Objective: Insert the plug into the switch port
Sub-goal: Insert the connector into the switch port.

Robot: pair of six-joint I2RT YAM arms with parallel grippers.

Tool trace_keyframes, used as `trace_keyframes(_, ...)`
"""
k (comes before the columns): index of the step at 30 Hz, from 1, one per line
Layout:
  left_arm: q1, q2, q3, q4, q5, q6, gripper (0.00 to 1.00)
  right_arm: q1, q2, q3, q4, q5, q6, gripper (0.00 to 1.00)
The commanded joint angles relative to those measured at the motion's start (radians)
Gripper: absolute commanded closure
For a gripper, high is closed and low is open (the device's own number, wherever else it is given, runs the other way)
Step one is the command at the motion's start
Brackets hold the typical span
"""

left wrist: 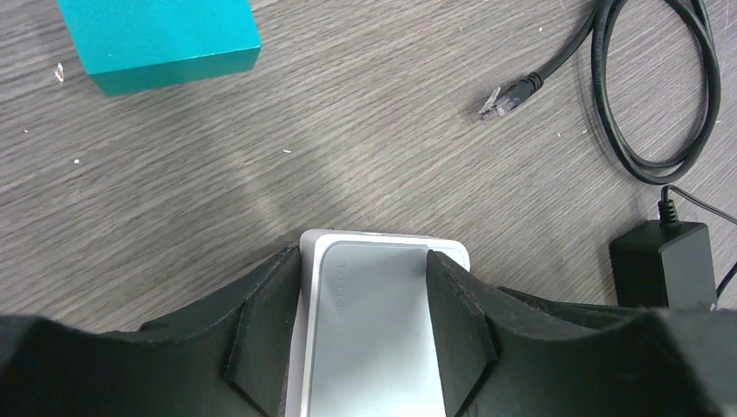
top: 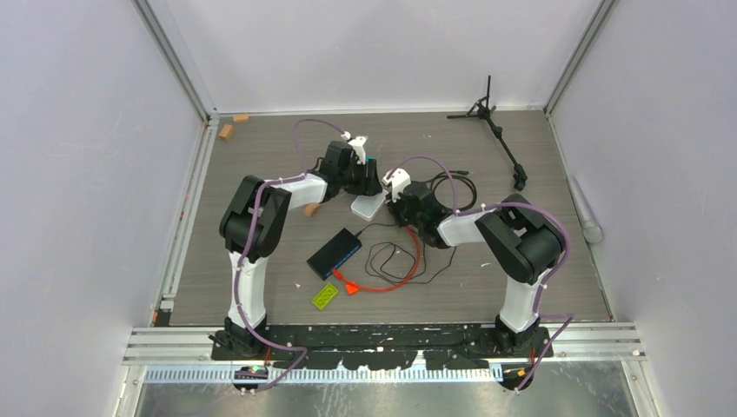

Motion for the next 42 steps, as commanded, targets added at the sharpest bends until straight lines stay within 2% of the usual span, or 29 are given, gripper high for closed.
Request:
trace_keyframes(1, -0.011, 0.035, 0.003, -0.094, 0.04, 0.024, 0.44, 0.028, -0.004, 0.031, -0.014, -0.091, -0.026, 1.0)
trace_keyframes(18, -0.011, 0.036, 0.01, -0.102, 0.012, 0.028, 0.44, 0.052, -0.087, -0.058, 0.02, -0.054, -0.006, 0.99)
trace_keyframes(27, -0.011, 0.032, 0.008, -0.099, 0.01, 0.031, 0.44, 0.05, -0.078, -0.081, 0.043, 0.084, 0.028, 1.0)
trace_keyframes(34, -0.013, 0.046, 0.018, -0.093, 0.07, 0.033, 0.43, 0.035, -0.077, -0.101, 0.071, 0.141, 0.065, 1.0)
trace_keyframes(42, -0.032, 0.059, 0.041, -0.108, 0.122, 0.07, 0.47, -0.002, -0.113, -0.134, 0.093, 0.097, 0.121, 1.0)
